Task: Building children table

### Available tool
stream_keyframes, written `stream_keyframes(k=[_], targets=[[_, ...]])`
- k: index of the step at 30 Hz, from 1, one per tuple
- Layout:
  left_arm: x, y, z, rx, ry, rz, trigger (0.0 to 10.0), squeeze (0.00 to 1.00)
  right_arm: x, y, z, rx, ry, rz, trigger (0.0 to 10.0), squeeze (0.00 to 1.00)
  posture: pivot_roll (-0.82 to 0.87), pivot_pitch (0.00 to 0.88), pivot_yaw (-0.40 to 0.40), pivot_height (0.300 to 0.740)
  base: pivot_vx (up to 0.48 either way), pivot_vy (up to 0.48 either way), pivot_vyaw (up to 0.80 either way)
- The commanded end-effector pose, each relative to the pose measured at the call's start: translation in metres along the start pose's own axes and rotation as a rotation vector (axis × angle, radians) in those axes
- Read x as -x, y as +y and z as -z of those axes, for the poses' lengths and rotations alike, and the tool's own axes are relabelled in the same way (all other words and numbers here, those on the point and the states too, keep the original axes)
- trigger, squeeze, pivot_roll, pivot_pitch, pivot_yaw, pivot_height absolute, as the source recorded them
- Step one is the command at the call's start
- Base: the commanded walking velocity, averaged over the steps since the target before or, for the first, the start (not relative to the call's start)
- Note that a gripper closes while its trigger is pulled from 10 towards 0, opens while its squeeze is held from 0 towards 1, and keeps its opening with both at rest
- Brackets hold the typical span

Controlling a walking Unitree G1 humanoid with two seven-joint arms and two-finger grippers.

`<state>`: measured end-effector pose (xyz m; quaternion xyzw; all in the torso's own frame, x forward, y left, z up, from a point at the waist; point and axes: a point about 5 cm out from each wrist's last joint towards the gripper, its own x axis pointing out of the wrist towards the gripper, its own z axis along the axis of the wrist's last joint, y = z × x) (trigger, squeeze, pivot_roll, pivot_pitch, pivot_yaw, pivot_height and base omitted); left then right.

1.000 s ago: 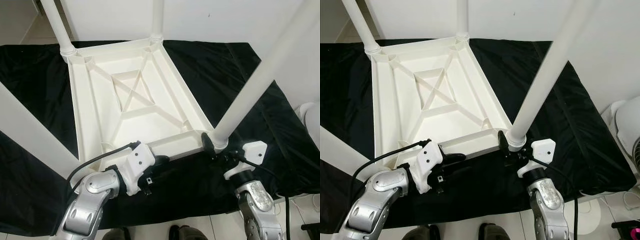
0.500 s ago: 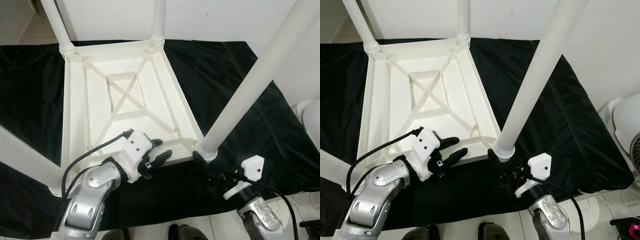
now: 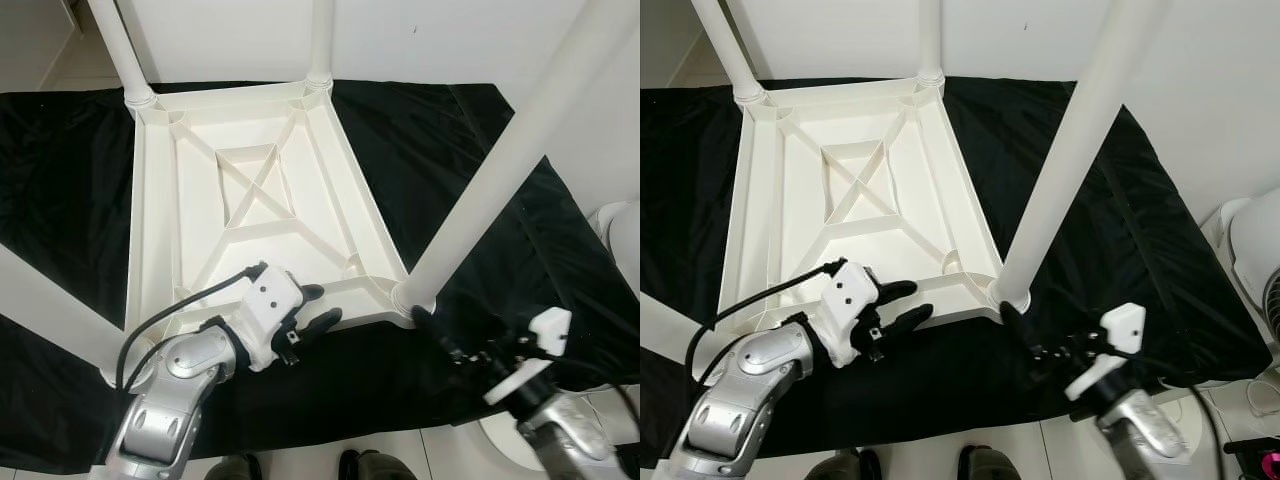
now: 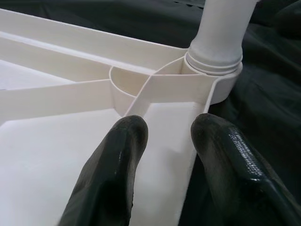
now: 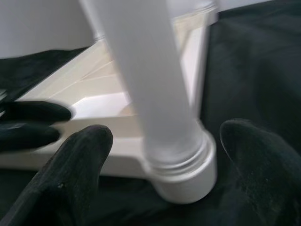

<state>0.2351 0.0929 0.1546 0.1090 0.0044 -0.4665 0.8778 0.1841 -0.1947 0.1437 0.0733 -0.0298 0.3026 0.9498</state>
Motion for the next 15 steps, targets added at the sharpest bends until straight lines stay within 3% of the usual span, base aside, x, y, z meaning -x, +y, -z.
stream_keyframes(k=[1, 9, 15], targets=[[-0.001, 0.0, 0.002, 0.007, 0.007, 0.006, 10.0, 0.0, 0.002, 0.004, 0.001, -0.026, 0.017, -0.045, 10.0, 0.0, -0.11, 0.126, 0.022, 0.74, 0.0, 0.0, 0.0], [0.002, 0.002, 0.001, -0.004, 0.018, 0.024, 10.0, 0.0, 0.012, 0.014, 0.006, -0.051, 0.138, -0.201, 10.0, 0.0, -0.1, 0.11, 0.016, 0.74, 0.0, 0.0, 0.0], [0.002, 0.0, 0.002, 0.007, 0.025, 0.061, 10.0, 0.0, 0.006, 0.016, 0.002, -0.072, 0.125, -0.245, 10.0, 0.0, -0.1, 0.106, 0.016, 0.74, 0.0, 0.0, 0.0]])
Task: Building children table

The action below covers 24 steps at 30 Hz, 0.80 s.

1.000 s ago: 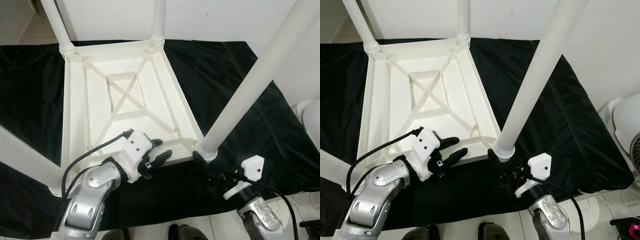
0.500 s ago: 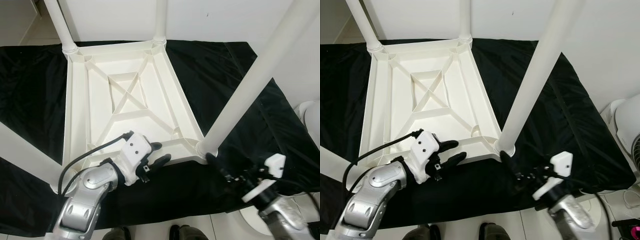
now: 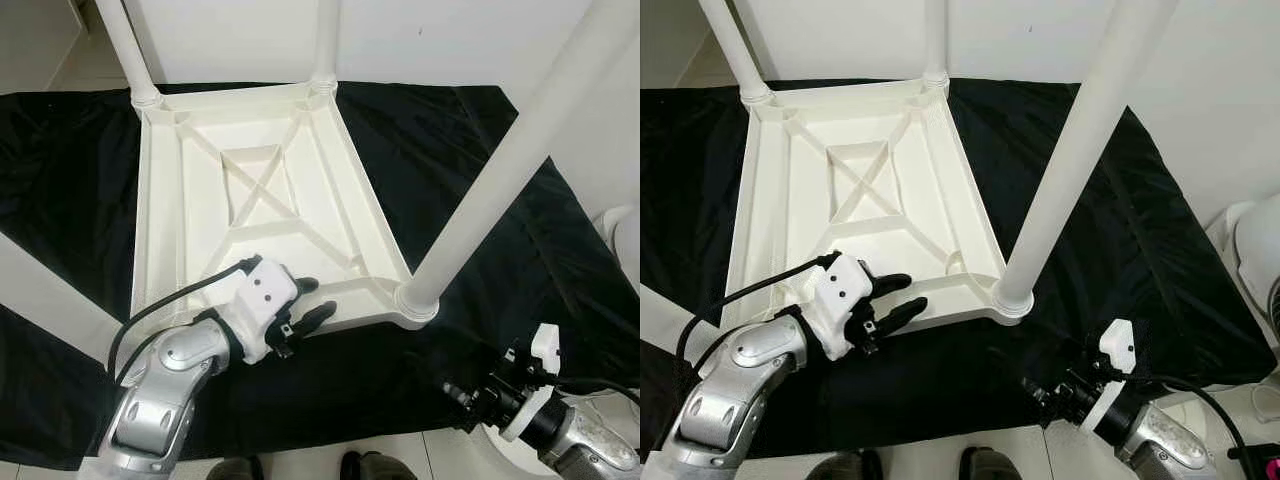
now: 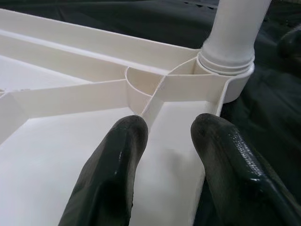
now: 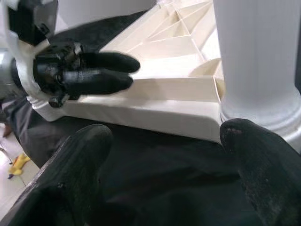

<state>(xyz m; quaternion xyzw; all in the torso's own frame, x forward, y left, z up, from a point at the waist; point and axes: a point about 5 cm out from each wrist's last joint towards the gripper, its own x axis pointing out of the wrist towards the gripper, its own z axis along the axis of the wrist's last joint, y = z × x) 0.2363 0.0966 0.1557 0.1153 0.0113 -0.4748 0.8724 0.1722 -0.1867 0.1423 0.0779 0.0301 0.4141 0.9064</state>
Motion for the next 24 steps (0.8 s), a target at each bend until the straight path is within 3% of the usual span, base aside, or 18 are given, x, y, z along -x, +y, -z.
stream_keyframes(k=[1, 7, 14, 22, 24], targets=[[-0.001, -0.007, 0.002, 0.014, 0.016, 0.066, 10.0, 0.0, -0.007, 0.004, -0.003, -0.014, -0.013, -0.046, 10.0, 0.0, -0.1, 0.106, 0.016, 0.74, 0.0, 0.0, 0.0], [-0.002, -0.014, 0.003, 0.015, 0.036, 0.133, 10.0, 0.0, -0.028, 0.005, -0.009, -0.023, -0.077, -0.086, 10.0, 0.0, -0.09, 0.104, 0.005, 0.74, 0.0, 0.0, 0.0], [0.001, -0.024, 0.001, 0.051, 0.043, 0.217, 10.0, 0.0, -0.053, -0.006, -0.015, 0.002, -0.162, -0.027, 10.0, 0.0, -0.08, 0.111, -0.003, 0.74, 0.0, 0.0, 0.0], [0.011, -0.021, -0.006, 0.078, 0.025, 0.172, 10.0, 0.0, -0.061, -0.018, -0.019, 0.025, -0.2, 0.058, 10.0, 0.0, -0.06, 0.12, -0.011, 0.74, 0.0, 0.0, 0.0], [0.018, -0.023, -0.01, 0.13, -0.006, 0.131, 10.0, 0.0, -0.061, -0.025, -0.019, 0.023, -0.21, 0.105, 10.0, 0.0, -0.05, 0.128, -0.021, 0.74, 0.0, 0.0, 0.0]])
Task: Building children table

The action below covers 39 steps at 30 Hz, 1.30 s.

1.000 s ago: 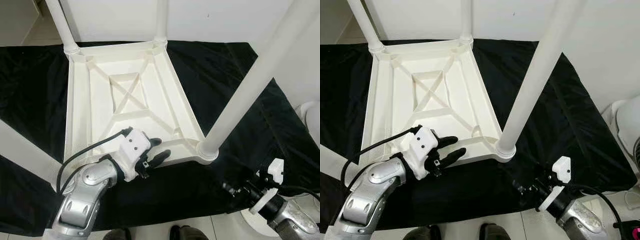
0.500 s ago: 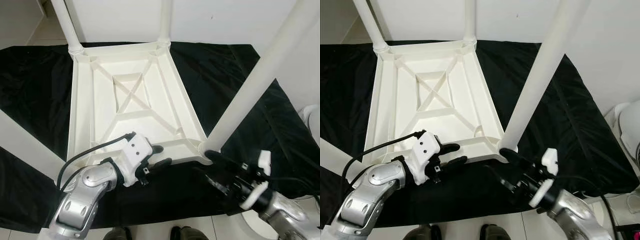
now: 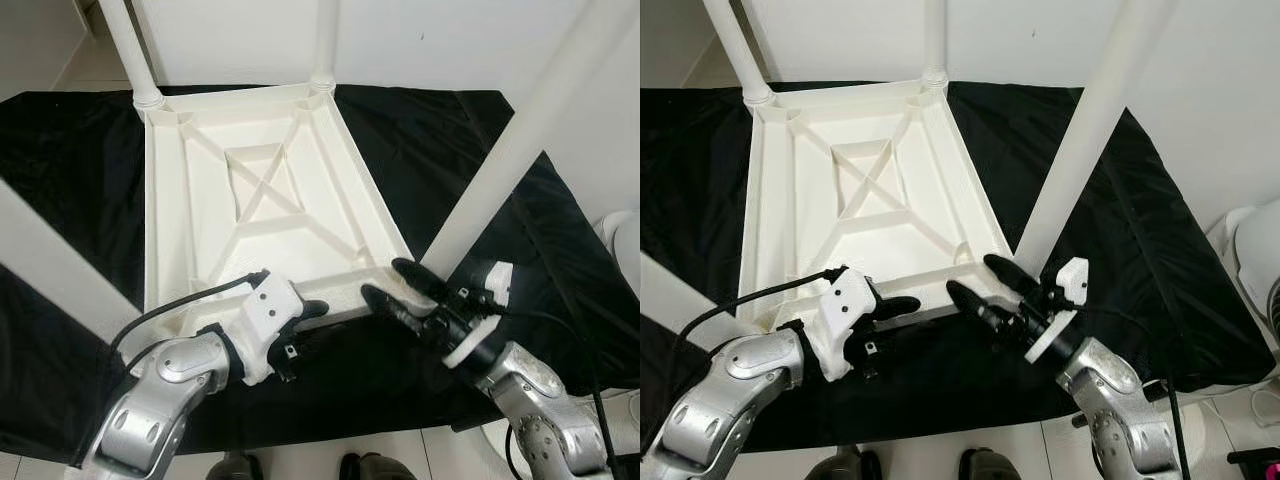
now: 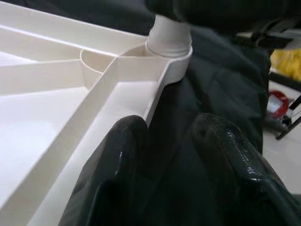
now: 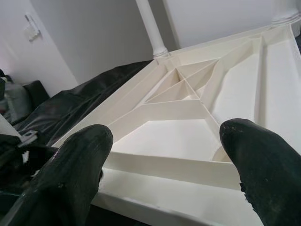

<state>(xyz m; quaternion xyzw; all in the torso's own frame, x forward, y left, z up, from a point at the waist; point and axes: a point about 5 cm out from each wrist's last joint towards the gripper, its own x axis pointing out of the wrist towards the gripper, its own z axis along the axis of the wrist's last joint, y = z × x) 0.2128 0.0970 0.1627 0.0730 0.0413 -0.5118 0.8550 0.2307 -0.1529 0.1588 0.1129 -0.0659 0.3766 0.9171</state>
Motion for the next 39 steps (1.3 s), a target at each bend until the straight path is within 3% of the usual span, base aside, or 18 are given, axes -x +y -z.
stream_keyframes(k=[1, 4, 6, 10, 11, 17, 21, 25, 31, 33, 34, 35, 37, 39], targets=[[0.004, -0.006, -0.001, 0.032, -0.009, 0.042, 10.0, 0.0, 0.003, -0.007, 0.0, 0.012, 0.0, 0.044, 10.0, 0.0, -0.05, 0.128, -0.021, 0.74, 0.0, 0.0, 0.0], [0.008, -0.009, -0.003, 0.065, -0.032, 0.033, 10.0, 0.0, 0.004, -0.01, 0.0, 0.013, -0.004, 0.064, 10.0, 0.0, -0.05, 0.128, -0.024, 0.74, 0.0, 0.0, 0.0], [0.023, -0.016, -0.006, 0.1, -0.057, 0.031, 10.0, 0.0, 0.007, -0.018, -0.001, 0.02, -0.011, 0.116, 10.0, 0.0, -0.03, 0.136, -0.039, 0.74, 0.0, 0.0, 0.0], [0.034, -0.019, -0.008, 0.095, -0.053, 0.029, 10.0, 0.0, 0.011, -0.027, -0.003, 0.03, -0.014, 0.158, 10.0, 0.0, -0.02, 0.139, -0.047, 0.74, 0.0, 0.0, 0.0], [0.044, -0.022, -0.007, 0.083, -0.021, 0.06, 10.0, 0.0, 0.013, -0.038, -0.005, 0.044, -0.022, 0.211, 10.0, 0.0, -0.01, 0.139, -0.052, 0.74, 0.0, 0.0, 0.0], [0.052, -0.027, -0.002, 0.08, 0.027, 0.107, 10.0, 0.0, 0.016, -0.045, -0.006, 0.058, -0.026, 0.247, 10.0, 0.0, -0.01, 0.137, -0.05, 0.74, 0.0, 0.0, 0.0], [0.067, -0.034, 0.01, 0.087, 0.136, 0.171, 10.0, 0.0, 0.021, -0.06, -0.008, 0.086, -0.042, 0.326, 10.0, 0.0, 0.0, 0.135, -0.037, 0.74, 0.0, 0.0, 0.0], [0.071, -0.035, 0.011, 0.101, 0.155, 0.18, 10.0, 0.0, 0.023, -0.064, -0.009, 0.094, -0.045, 0.35, 10.0, 0.0, 0.0, 0.135, -0.037, 0.74, 0.0, 0.0, 0.0], [0.093, -0.035, 0.012, 0.102, 0.252, 0.187, 10.0, 0.0, 0.028, -0.076, -0.011, 0.111, -0.067, 0.417, 10.0, 0.0, 0.02, 0.134, -0.032, 0.74, 0.0, 0.0, 0.0], [0.101, -0.028, 0.017, 0.093, 0.293, 0.144, 10.0, 0.0, 0.028, -0.077, -0.011, 0.112, -0.07, 0.42, 10.0, 0.0, 0.02, 0.134, -0.032, 0.74, 0.0, 0.0, 0.0], [0.112, -0.017, 0.025, 0.062, 0.358, 0.095, 10.0, 0.0, 0.027, -0.077, -0.011, 0.114, -0.072, 0.419, 10.0, 0.0, 0.02, 0.13, -0.033, 0.74, 0.0, 0.0, 0.0], [0.112, -0.017, 0.025, 0.062, 0.358, 0.095, 10.0, 0.0, 0.027, -0.077, -0.011, 0.114, -0.072, 0.419, 10.0, 0.0, 0.02, 0.13, -0.033, 0.74, 0.0, 0.0, 0.0], [0.133, 0.011, 0.033, 0.008, 0.453, -0.044, 10.0, 0.0, 0.024, -0.076, -0.01, 0.109, -0.073, 0.4, 10.0, 0.0, 0.03, 0.127, -0.035, 0.74, 0.0, 0.0, 0.0], [0.138, 0.02, 0.032, -0.011, 0.463, -0.087, 10.0, 0.0, 0.023, -0.075, -0.009, 0.108, -0.073, 0.392, 10.0, 0.0, 0.03, 0.127, -0.035, 0.74, 0.0, 0.0, 0.0]])
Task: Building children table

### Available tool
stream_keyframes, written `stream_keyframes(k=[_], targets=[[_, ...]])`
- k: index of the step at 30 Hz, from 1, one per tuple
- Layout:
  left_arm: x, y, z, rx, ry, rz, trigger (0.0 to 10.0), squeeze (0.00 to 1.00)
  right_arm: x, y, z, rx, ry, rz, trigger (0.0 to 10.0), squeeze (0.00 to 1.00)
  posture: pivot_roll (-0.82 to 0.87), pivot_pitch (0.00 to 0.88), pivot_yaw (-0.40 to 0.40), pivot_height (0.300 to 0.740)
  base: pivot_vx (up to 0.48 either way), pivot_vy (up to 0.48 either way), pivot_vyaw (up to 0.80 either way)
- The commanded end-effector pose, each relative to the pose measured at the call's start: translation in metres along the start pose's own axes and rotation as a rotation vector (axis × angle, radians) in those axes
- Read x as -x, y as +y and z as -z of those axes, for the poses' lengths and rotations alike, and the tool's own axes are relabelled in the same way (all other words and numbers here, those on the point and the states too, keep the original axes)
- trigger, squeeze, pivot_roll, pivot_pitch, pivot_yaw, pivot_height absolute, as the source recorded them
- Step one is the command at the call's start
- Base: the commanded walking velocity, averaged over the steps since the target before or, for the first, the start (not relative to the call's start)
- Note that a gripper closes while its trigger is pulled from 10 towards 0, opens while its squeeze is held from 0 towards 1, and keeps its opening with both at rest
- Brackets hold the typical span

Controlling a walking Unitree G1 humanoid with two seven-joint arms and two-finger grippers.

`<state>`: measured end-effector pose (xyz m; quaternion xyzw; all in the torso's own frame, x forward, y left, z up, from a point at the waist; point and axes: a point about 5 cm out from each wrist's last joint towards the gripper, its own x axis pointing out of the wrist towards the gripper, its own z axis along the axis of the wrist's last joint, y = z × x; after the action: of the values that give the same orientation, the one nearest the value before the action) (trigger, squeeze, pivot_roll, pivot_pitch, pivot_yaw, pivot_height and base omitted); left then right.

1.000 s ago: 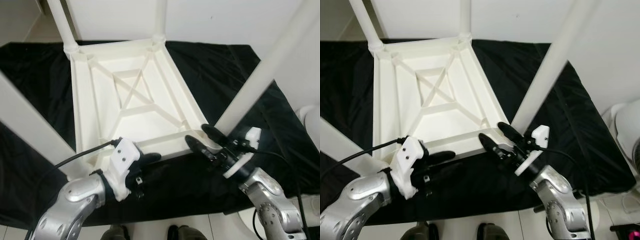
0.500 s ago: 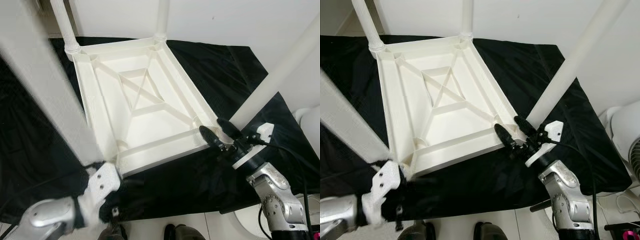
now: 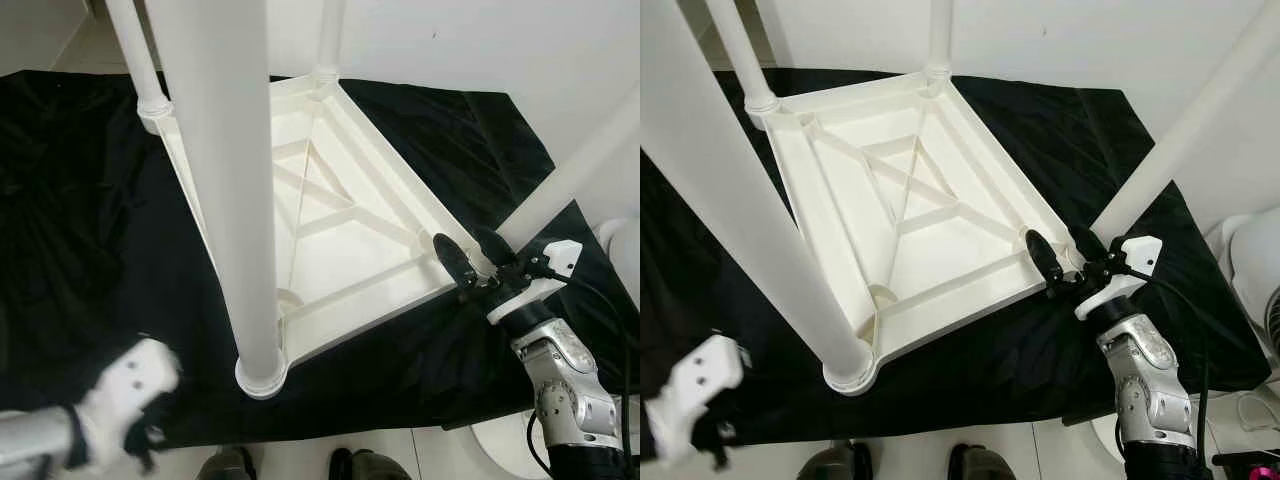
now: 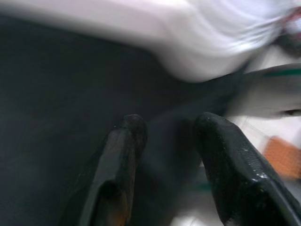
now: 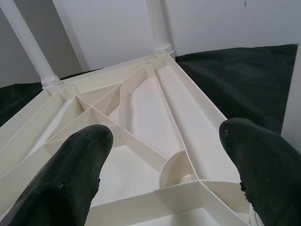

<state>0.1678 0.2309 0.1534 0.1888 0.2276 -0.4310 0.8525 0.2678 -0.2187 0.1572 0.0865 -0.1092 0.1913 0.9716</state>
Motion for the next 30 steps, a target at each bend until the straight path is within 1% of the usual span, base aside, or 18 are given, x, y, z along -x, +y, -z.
stream_keyframes(k=[1, 2, 3, 5, 6, 9, 10, 12, 13, 14, 16, 18, 19, 20, 22, 24, 26, 30], targets=[[0.003, 0.011, -0.001, -0.029, -0.008, -0.043, 10.0, 0.0, 0.002, -0.002, 0.006, -0.001, 0.027, 0.007, 10.0, 0.0, 0.02, 0.125, -0.033, 0.74, 0.0, 0.0, 0.0], [0.003, 0.026, -0.007, -0.041, -0.043, -0.131, 10.0, 0.0, 0.002, 0.001, 0.007, -0.002, 0.033, -0.013, 10.0, 0.0, 0.02, 0.122, -0.032, 0.74, 0.0, 0.0, 0.0], [0.003, 0.026, -0.007, -0.041, -0.043, -0.131, 10.0, 0.0, 0.002, 0.001, 0.007, -0.002, 0.033, -0.013, 10.0, 0.0, 0.02, 0.122, -0.032, 0.74, 0.0, 0.0, 0.0], [0.0, 0.049, -0.025, -0.074, -0.139, -0.278, 10.0, 0.0, 0.002, 0.009, 0.012, 0.014, 0.058, -0.048, 10.0, 0.0, 0.02, 0.12, -0.027, 0.74, 0.0, 0.0, 0.0], [-0.003, 0.055, -0.033, -0.084, -0.177, -0.314, 10.0, 0.0, 0.002, 0.012, 0.015, 0.028, 0.067, -0.058, 10.0, 0.0, 0.02, 0.12, -0.027, 0.74, 0.0, 0.0, 0.0], [-0.008, 0.057, -0.04, -0.08, -0.213, -0.329, 10.0, 0.0, 0.002, 0.015, 0.017, 0.041, 0.073, -0.063, 10.0, 0.0, 0.02, 0.12, -0.025, 0.74, 0.0, 0.0, 0.0], [-0.011, 0.058, -0.045, -0.095, -0.244, -0.343, 10.0, 0.0, 0.001, 0.017, 0.018, 0.046, 0.073, -0.053, 10.0, 0.0, 0.01, 0.119, -0.019, 0.74, 0.0, 0.0, 0.0], [-0.02, 0.062, -0.059, -0.084, -0.339, -0.387, 10.0, 0.0, -0.001, 0.024, 0.021, 0.064, 0.094, -0.037, 10.0, 0.0, 0.0, 0.118, -0.008, 0.74, 0.0, 0.0, 0.0], [-0.022, 0.064, -0.063, -0.083, -0.366, -0.403, 10.0, 0.0, -0.001, 0.026, 0.022, 0.07, 0.101, -0.033, 10.0, 0.0, 0.0, 0.118, -0.008, 0.74, 0.0, 0.0, 0.0], [-0.022, 0.064, -0.063, -0.083, -0.366, -0.403, 10.0, 0.0, -0.001, 0.026, 0.022, 0.07, 0.101, -0.033, 10.0, 0.0, 0.0, 0.118, -0.008, 0.74, 0.0, 0.0, 0.0], [-0.028, 0.064, -0.068, -0.053, -0.407, -0.403, 10.0, 0.0, -0.001, 0.029, 0.024, 0.075, 0.112, -0.014, 10.0, 0.0, 0.0, 0.117, -0.001, 0.74, 0.0, 0.0, 0.0], [-0.039, 0.063, -0.078, -0.011, -0.472, -0.383, 10.0, 0.0, 0.002, 0.032, 0.029, 0.103, 0.134, 0.046, 10.0, 0.0, -0.01, 0.113, 0.009, 0.74, 0.0, 0.0, 0.0], [-0.039, 0.063, -0.078, -0.011, -0.472, -0.383, 10.0, 0.0, 0.002, 0.032, 0.029, 0.103, 0.134, 0.046, 10.0, 0.0, -0.01, 0.113, 0.009, 0.74, 0.0, 0.0, 0.0], [-0.049, 0.059, -0.087, 0.025, -0.525, -0.348, 10.0, 0.0, 0.007, 0.033, 0.034, 0.141, 0.154, 0.124, 10.0, 0.0, -0.02, 0.113, 0.013, 0.74, 0.0, 0.0, 0.0], [-0.052, 0.058, -0.09, 0.038, -0.541, -0.334, 10.0, 0.0, 0.008, 0.033, 0.036, 0.16, 0.16, 0.152, 10.0, 0.0, -0.02, 0.113, 0.013, 0.74, 0.0, 0.0, 0.0], [-0.062, 0.053, -0.095, 0.101, -0.567, -0.301, 10.0, 0.0, 0.016, 0.033, 0.048, 0.179, 0.211, 0.254, 10.0, 0.0, -0.04, 0.119, 0.025, 0.74, 0.0, 0.0, 0.0], [-0.069, 0.05, -0.098, 0.146, -0.578, -0.288, 10.0, 0.0, 0.021, 0.035, 0.056, 0.167, 0.241, 0.311, 10.0, 0.0, -0.04, 0.12, 0.025, 0.74, 0.0, 0.0, 0.0], [-0.078, 0.04, -0.099, 0.172, -0.594, -0.262, 10.0, 0.0, 0.025, 0.04, 0.061, 0.179, 0.251, 0.383, 10.0, 0.0, -0.05, 0.126, 0.034, 0.74, 0.0, 0.0, 0.0]])
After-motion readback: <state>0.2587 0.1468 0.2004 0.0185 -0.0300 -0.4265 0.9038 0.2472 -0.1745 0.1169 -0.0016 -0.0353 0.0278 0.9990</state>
